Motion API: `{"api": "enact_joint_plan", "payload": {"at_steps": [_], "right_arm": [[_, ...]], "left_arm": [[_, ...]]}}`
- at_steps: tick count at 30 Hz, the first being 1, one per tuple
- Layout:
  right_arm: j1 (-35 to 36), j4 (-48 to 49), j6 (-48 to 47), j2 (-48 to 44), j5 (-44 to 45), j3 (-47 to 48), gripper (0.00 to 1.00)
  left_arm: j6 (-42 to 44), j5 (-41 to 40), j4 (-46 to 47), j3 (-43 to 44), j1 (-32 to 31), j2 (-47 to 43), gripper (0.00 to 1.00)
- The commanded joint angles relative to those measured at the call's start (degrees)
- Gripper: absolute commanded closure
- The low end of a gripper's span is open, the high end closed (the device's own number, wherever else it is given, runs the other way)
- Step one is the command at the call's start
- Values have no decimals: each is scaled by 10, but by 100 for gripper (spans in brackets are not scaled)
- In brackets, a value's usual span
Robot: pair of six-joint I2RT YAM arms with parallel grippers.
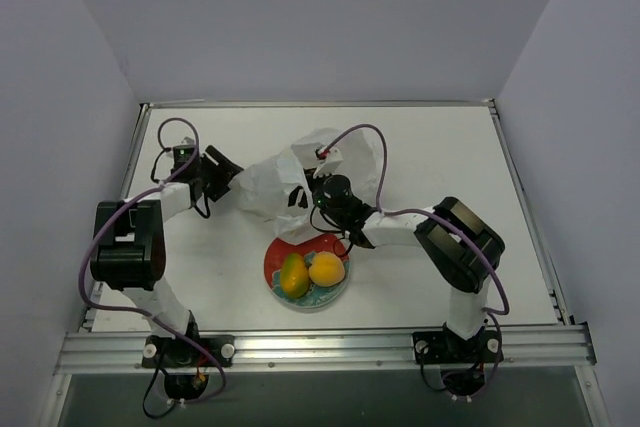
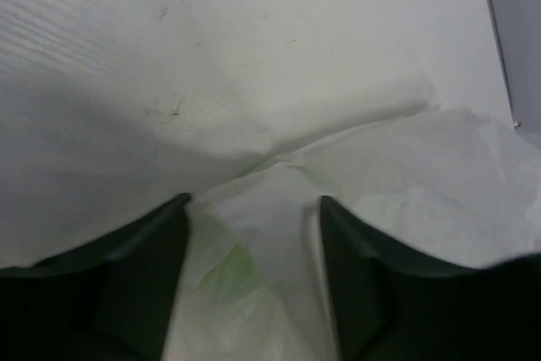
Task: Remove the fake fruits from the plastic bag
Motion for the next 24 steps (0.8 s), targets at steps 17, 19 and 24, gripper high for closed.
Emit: {"api": "enact_joint_plan", "payload": {"at_steps": [17,19,24], "right_arm": [[3,-64,-50,-79,92,-6,18],[0,-81,-43,-60,98,6,18],[-9,-117,-12,-38,144,13,19]], "left_arm": [[36,96,99,102,-87,-71,98],[53,102,71,110,-85,-43,98],[41,99,94,109,-84,-14,98]]}}
